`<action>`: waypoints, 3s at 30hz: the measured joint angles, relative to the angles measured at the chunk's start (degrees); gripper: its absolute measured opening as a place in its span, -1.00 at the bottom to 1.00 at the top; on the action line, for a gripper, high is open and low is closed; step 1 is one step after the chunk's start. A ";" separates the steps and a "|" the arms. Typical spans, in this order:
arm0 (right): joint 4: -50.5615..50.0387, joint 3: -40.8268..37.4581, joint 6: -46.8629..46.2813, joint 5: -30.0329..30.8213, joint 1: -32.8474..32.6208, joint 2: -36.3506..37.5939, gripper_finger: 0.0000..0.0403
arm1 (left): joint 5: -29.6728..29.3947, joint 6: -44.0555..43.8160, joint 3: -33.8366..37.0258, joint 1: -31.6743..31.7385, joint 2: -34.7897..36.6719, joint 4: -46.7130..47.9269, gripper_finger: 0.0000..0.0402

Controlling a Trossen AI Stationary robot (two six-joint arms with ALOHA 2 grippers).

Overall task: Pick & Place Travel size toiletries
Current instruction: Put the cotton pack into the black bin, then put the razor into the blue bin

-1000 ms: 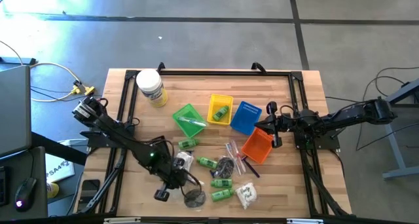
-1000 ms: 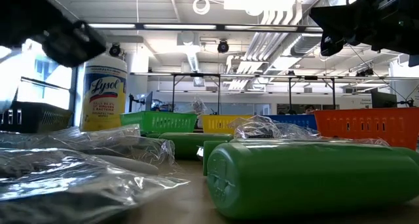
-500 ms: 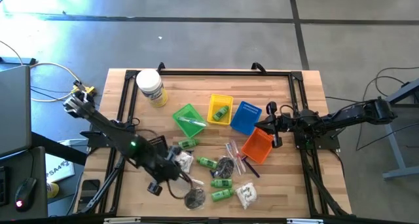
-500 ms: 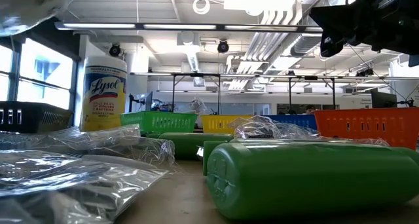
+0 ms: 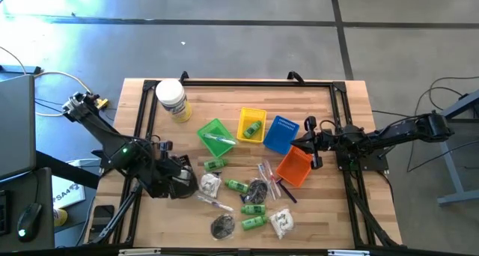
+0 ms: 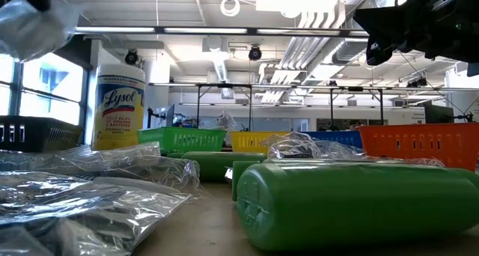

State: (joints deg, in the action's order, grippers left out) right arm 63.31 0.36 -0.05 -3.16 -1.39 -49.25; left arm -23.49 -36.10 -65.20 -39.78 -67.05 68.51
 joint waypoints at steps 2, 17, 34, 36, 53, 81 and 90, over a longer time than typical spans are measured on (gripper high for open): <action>0.00 0.00 0.19 0.00 0.00 0.00 -0.98 | 0.00 -0.35 2.59 0.05 0.36 -0.52 -1.00; -0.12 0.00 0.30 1.43 0.02 0.00 -0.98 | 1.09 3.35 14.95 0.04 -0.72 -10.43 -1.00; -1.49 0.01 0.30 1.55 0.00 0.00 -0.98 | 3.83 13.35 20.05 0.04 -3.38 -18.76 -0.99; -1.47 0.02 0.30 1.55 0.00 0.00 -0.98 | 3.74 13.31 20.05 0.06 -3.40 -19.49 -0.96; -1.46 0.01 0.30 1.53 0.01 0.00 -0.99 | 4.22 7.44 17.95 0.04 -3.29 -18.11 -0.06; -1.44 0.02 0.30 1.51 0.02 -0.01 -0.99 | -19.29 33.77 31.76 12.94 37.85 -50.30 -0.98; -1.44 0.02 0.30 1.51 0.00 0.00 -0.99 | 3.75 32.03 50.05 27.82 44.98 -66.40 -1.00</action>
State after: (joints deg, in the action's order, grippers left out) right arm 61.87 0.38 0.25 -1.65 -1.39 -49.26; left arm -19.74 -4.06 -15.15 -11.96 -22.07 2.11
